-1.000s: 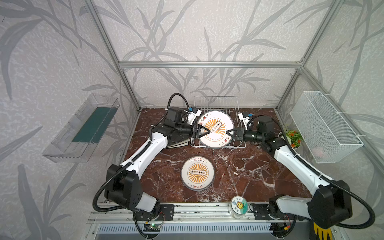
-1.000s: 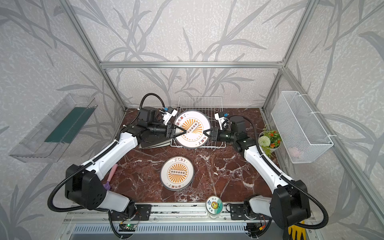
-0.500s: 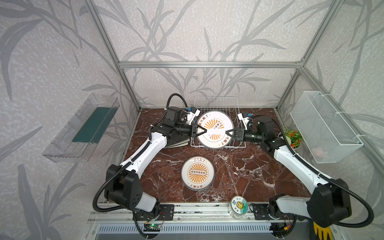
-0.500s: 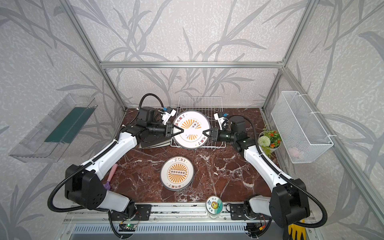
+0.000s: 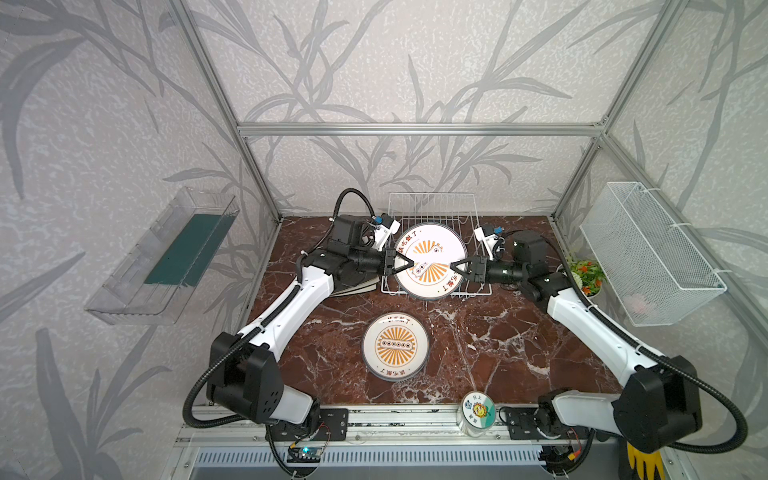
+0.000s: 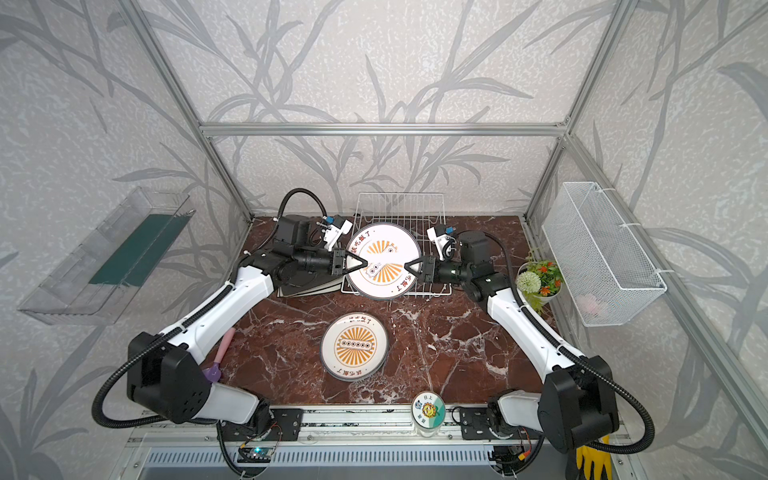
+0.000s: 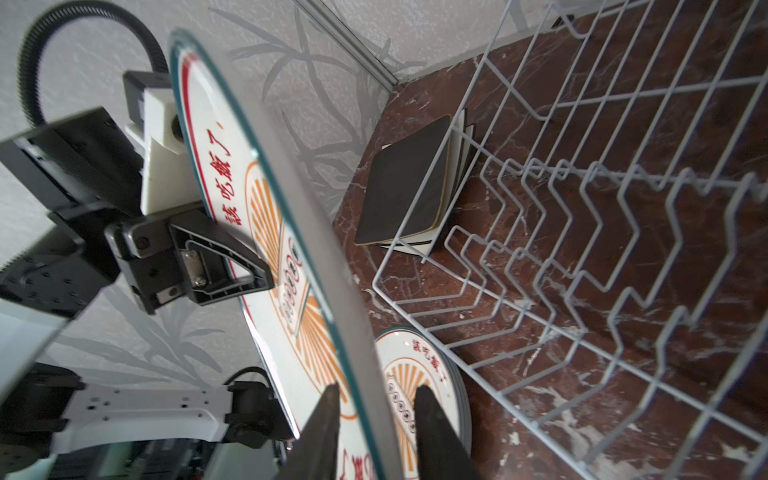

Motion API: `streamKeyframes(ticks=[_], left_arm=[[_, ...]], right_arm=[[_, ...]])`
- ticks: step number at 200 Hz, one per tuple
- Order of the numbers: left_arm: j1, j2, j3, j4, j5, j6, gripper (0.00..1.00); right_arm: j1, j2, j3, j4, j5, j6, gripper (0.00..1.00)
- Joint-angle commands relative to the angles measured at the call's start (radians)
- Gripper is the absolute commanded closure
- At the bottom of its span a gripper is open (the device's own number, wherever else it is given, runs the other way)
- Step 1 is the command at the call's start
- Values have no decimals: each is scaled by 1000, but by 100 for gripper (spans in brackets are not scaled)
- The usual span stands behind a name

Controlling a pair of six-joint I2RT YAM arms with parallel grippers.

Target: Unload the plates from the dish rack

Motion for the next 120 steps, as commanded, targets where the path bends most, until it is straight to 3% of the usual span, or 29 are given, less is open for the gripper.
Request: streamKeyframes(ticks=[1, 10, 14, 16, 73, 120], left_arm=[[15, -89, -11, -9, -54, -30, 100], [17, -114, -15, -33, -77, -34, 100], [17, -127, -18, -46, -89, -35, 100], [17, -132, -19, -52, -93, -36, 100], [19, -306, -81, -311, -162, -48, 100], [19, -430, -204, -457, -182, -92, 100]], right_arm=[[5, -49, 42, -82, 75, -89, 43], [5, -61, 43, -93, 94, -111, 20], [5, -66, 44, -97, 101, -122, 2], [5, -68, 44, -102, 105, -128, 0], [5, -126, 90, -270, 164, -381, 1], [4, -194, 44, -294, 214, -453, 1]])
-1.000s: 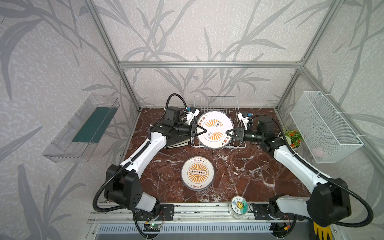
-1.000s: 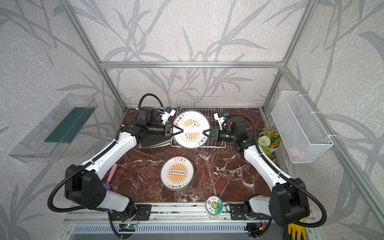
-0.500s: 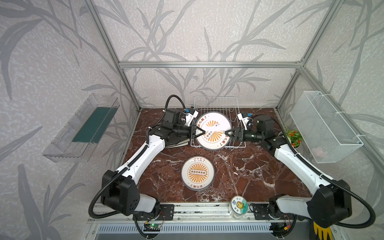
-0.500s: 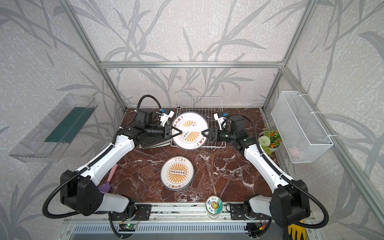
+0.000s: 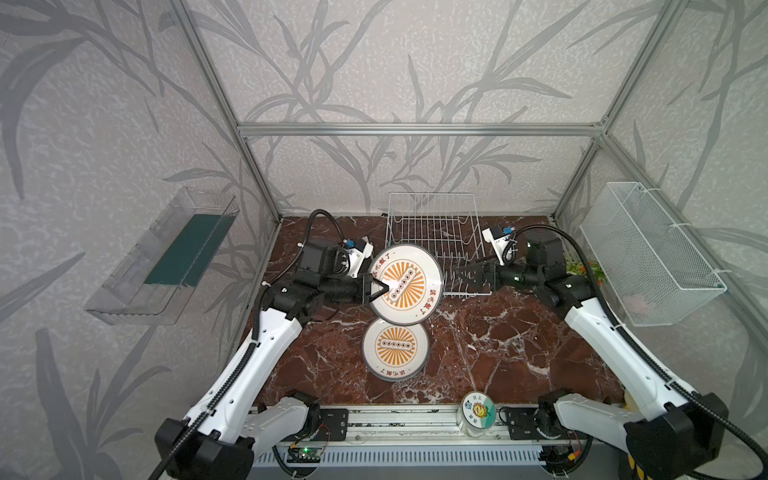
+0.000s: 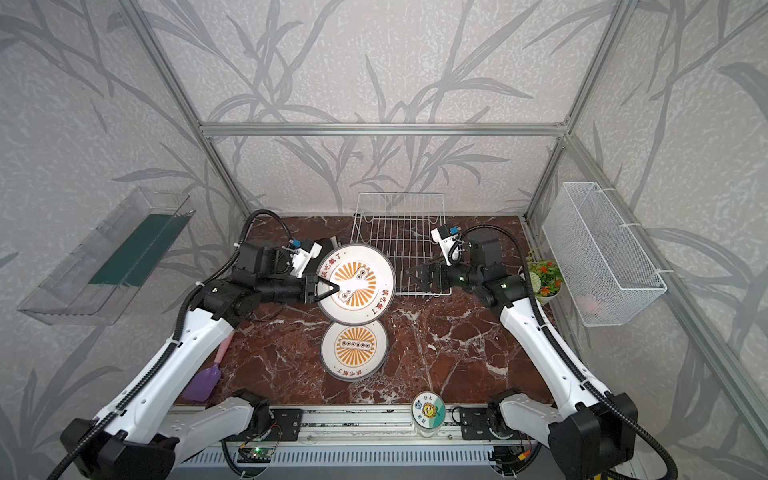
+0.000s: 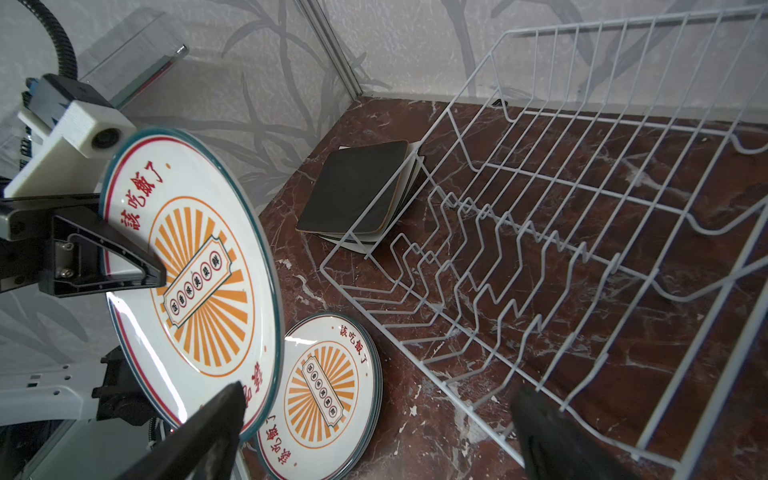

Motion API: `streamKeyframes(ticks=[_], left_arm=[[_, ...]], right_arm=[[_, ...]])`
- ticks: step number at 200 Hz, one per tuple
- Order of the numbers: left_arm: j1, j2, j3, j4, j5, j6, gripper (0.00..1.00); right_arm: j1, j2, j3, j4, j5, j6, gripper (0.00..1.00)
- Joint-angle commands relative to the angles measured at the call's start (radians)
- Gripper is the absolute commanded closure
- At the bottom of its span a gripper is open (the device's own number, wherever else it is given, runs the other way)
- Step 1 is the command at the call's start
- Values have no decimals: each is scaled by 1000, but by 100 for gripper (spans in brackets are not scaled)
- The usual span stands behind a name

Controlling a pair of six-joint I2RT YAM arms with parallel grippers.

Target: Unload the plates from the dish rack

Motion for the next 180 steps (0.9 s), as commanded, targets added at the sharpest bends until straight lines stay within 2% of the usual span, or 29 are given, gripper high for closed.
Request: streamKeyframes(ticks=[1, 24, 81, 140, 180], left_arm=[[0, -53, -58, -101, -10, -42, 100], [0, -101, -143, -138, -14, -70, 100], [0, -164, -348, 7, -17, -219, 100], [-2, -119, -438, 126, -9, -240, 100], [-2, -55, -463, 178, -15, -247, 100]], right_arm=[[4, -46, -18, -40, 46, -78, 1], [4, -80, -46, -48, 45, -99, 1], [4, -108, -62, -72, 40, -100, 1], [4, -99, -58, -72, 31, -83, 1], [4, -89, -61, -53, 93, -59, 1]])
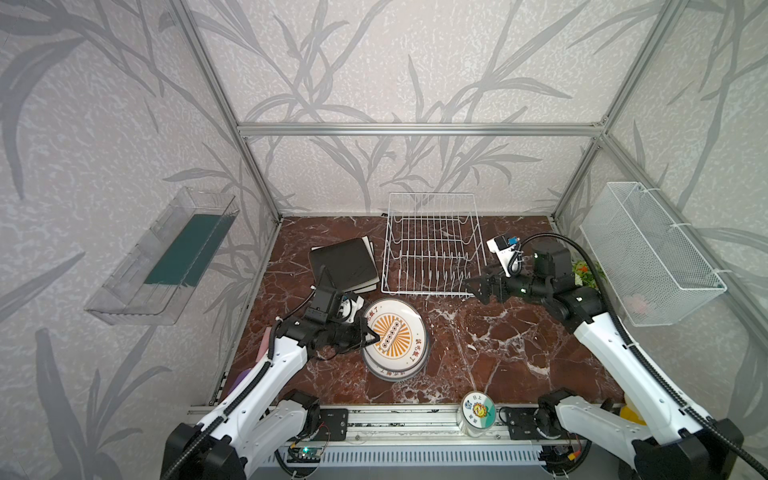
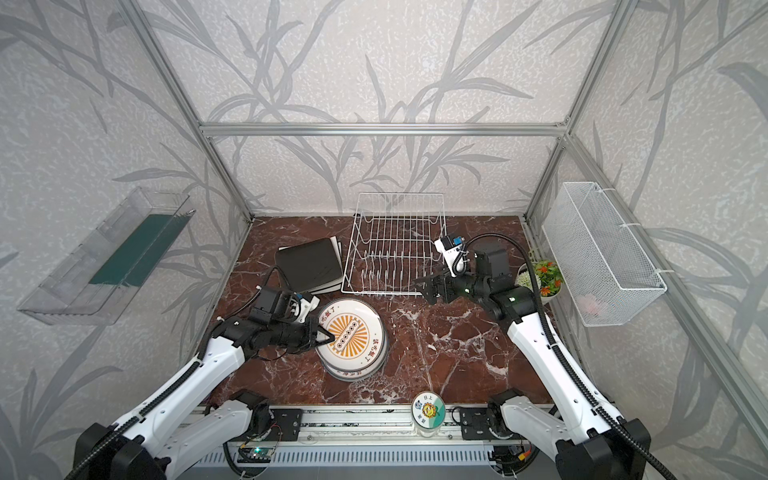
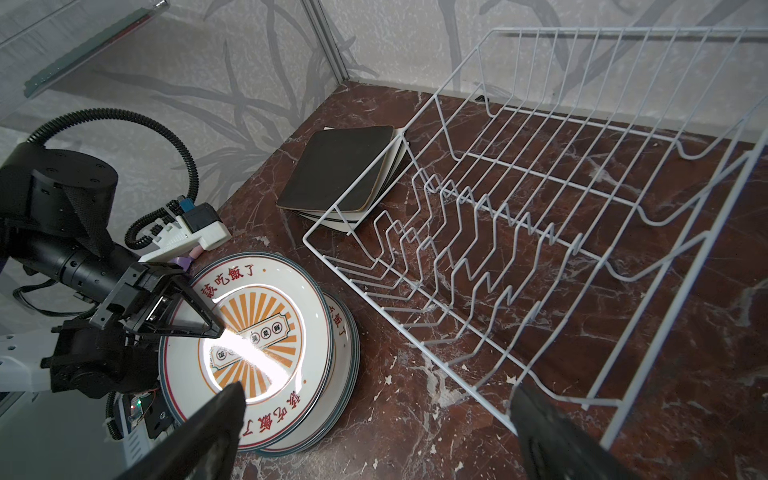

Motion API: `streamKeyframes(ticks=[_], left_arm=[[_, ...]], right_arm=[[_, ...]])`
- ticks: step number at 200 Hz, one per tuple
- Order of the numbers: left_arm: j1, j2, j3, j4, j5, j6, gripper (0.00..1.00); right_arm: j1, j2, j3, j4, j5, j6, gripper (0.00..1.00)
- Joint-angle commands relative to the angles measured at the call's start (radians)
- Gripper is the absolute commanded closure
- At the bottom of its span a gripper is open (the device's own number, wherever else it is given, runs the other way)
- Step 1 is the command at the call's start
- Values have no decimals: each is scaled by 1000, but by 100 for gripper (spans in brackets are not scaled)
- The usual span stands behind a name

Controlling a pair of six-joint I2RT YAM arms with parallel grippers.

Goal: Unload the plates from the dish rack
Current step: 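Set the sunburst plate flat on the stack with the left gripper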

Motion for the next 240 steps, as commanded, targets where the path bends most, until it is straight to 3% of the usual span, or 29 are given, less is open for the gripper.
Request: streamKeyframes(ticks=[1, 116, 147, 240], left_arm=[[-1, 25, -14, 81, 13, -16, 100], [-1, 118, -71, 140, 36, -84, 100], [-1, 139, -86, 159, 36, -92, 96], [-1, 189, -67, 88, 10, -86, 45]], right_arm=[[4, 3, -4, 12, 32, 15, 1], [4, 67, 8, 25, 13, 20, 1], [4, 72, 9, 19, 21, 19, 1], [5, 95, 28, 24, 13, 43, 1]])
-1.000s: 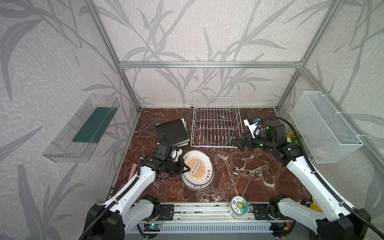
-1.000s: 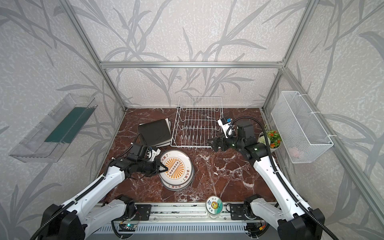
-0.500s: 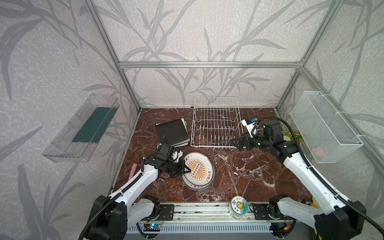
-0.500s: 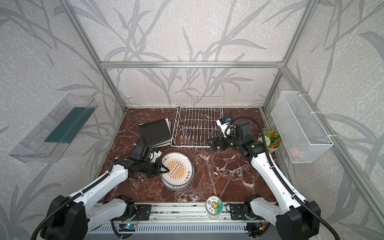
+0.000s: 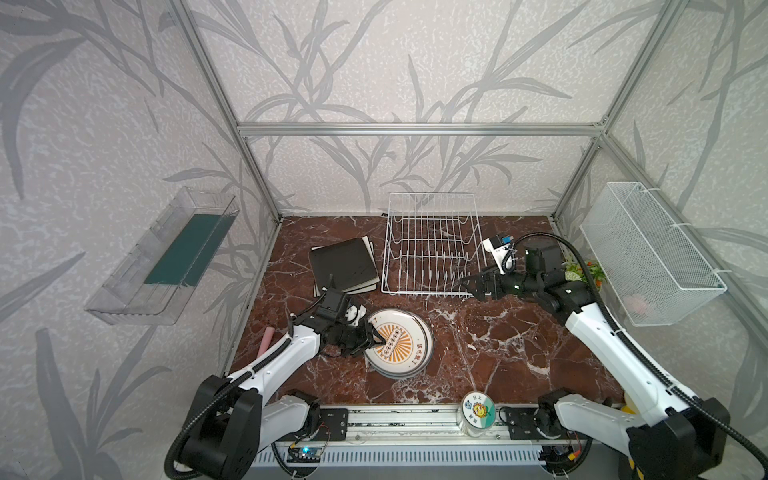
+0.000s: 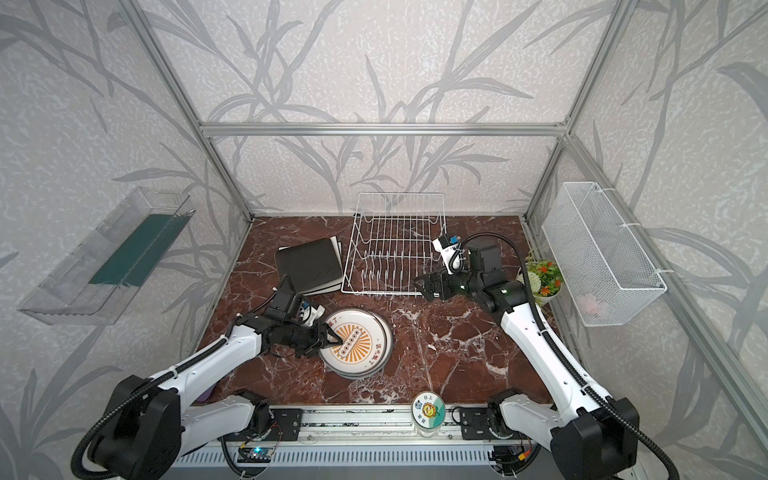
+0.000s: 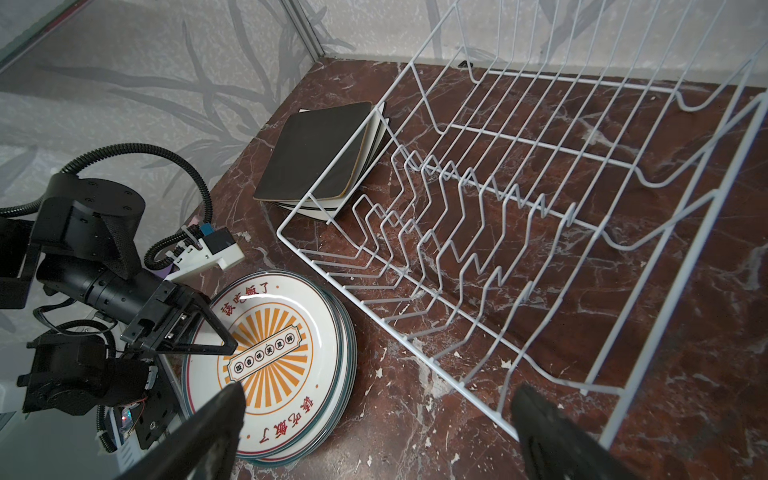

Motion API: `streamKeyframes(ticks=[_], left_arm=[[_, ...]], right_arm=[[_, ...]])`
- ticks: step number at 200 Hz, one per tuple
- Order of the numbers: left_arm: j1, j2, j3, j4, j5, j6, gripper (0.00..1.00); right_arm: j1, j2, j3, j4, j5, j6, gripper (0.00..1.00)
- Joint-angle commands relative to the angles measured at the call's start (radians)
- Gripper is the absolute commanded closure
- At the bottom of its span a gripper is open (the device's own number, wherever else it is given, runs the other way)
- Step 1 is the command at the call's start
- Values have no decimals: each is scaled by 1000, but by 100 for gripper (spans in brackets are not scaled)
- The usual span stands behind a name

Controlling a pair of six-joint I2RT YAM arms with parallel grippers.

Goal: Unload the plates from the dish rack
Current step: 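Set the sunburst plate flat on the stack with the left gripper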

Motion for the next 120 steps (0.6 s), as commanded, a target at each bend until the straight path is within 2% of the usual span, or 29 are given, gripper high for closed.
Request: streamKeyframes(ticks=[1, 14, 47, 54, 120], left_arm=[[-1, 0, 11, -38, -17, 3, 44], [-1, -11, 25, -77, -52, 0, 30], [-1, -45, 82, -158, -122, -5, 11], [-1, -44, 87, -162, -130, -11, 1], [-1, -11, 164, -259, -230, 2, 1]], right_arm=[[5, 11, 27, 16, -9, 11, 1], [5, 15, 29, 19, -13, 16, 1], [7, 23, 27, 23, -22, 26, 1], [7, 26, 25, 26, -22, 28, 1], [8, 13, 26, 16, 12, 11, 1]])
